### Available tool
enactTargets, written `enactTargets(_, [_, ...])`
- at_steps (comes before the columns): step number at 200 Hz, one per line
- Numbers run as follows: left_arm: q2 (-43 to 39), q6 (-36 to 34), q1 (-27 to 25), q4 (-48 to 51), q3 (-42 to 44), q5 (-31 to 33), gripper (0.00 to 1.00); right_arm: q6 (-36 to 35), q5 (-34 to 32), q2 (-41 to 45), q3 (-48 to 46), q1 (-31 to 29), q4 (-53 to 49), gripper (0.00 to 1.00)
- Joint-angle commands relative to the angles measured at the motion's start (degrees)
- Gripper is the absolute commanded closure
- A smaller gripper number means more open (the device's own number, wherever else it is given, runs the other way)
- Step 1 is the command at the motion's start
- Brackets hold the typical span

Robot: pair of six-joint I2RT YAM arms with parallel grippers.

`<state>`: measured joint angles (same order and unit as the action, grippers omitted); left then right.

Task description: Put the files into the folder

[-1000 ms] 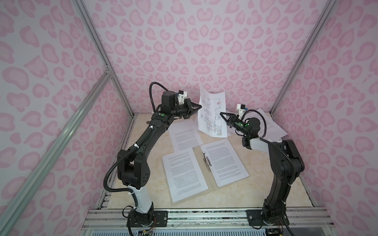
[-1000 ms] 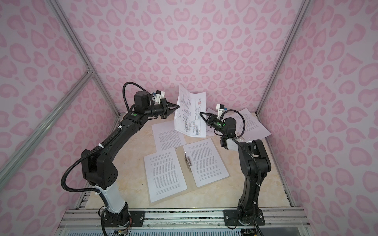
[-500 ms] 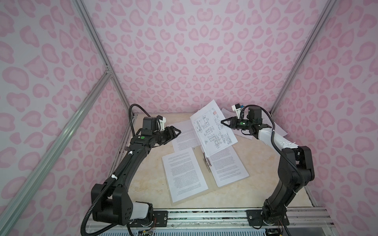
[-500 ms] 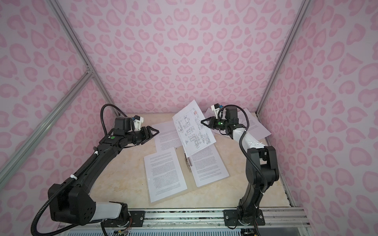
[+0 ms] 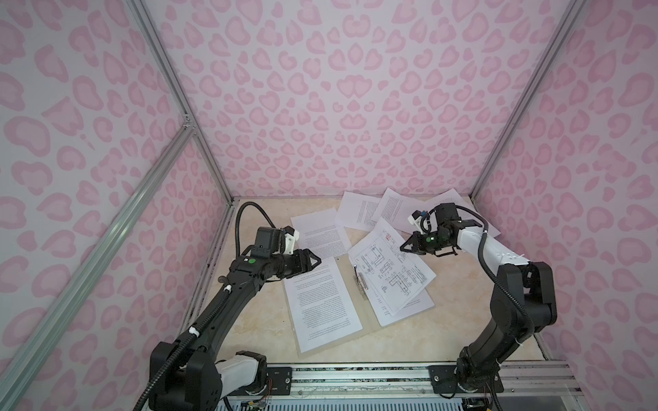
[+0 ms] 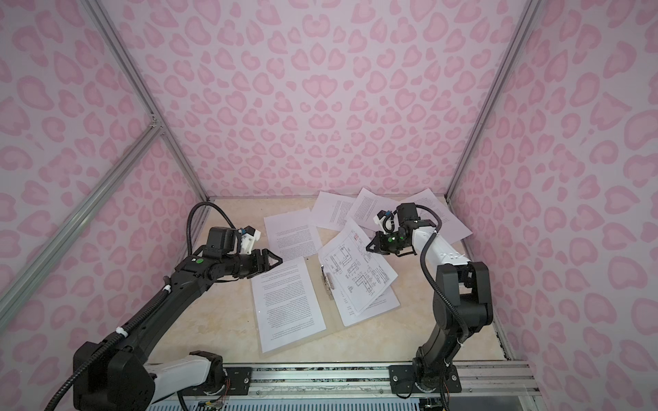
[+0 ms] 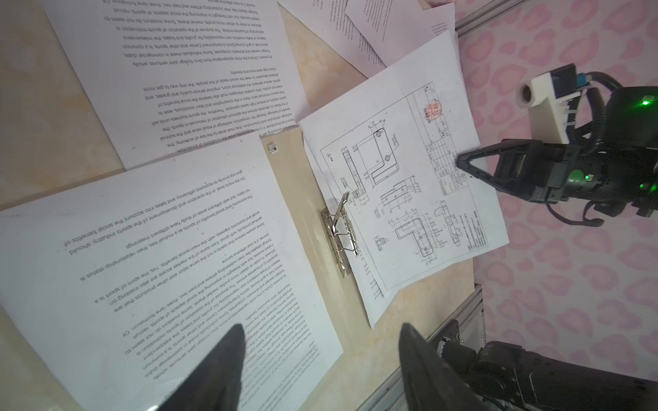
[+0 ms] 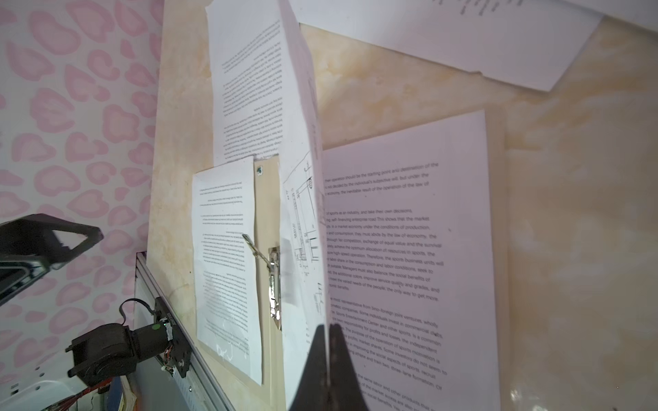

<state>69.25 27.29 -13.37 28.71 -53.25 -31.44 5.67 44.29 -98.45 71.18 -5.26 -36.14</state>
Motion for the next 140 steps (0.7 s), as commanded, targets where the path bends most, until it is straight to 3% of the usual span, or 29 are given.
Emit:
enactTargets(1, [-1.5,-1.5,-0.6,0.9,0.4,1.1,0.3,1.2,-3.4,0.6,-2.8,-1.4,2.5,1.0])
enactTargets(140, [-1.4,-2.4,-3.1,2.3,1.3,2.8,0.25,-3.3,-7.7,-0.2,-5.4,-0.6,1.6,1.0])
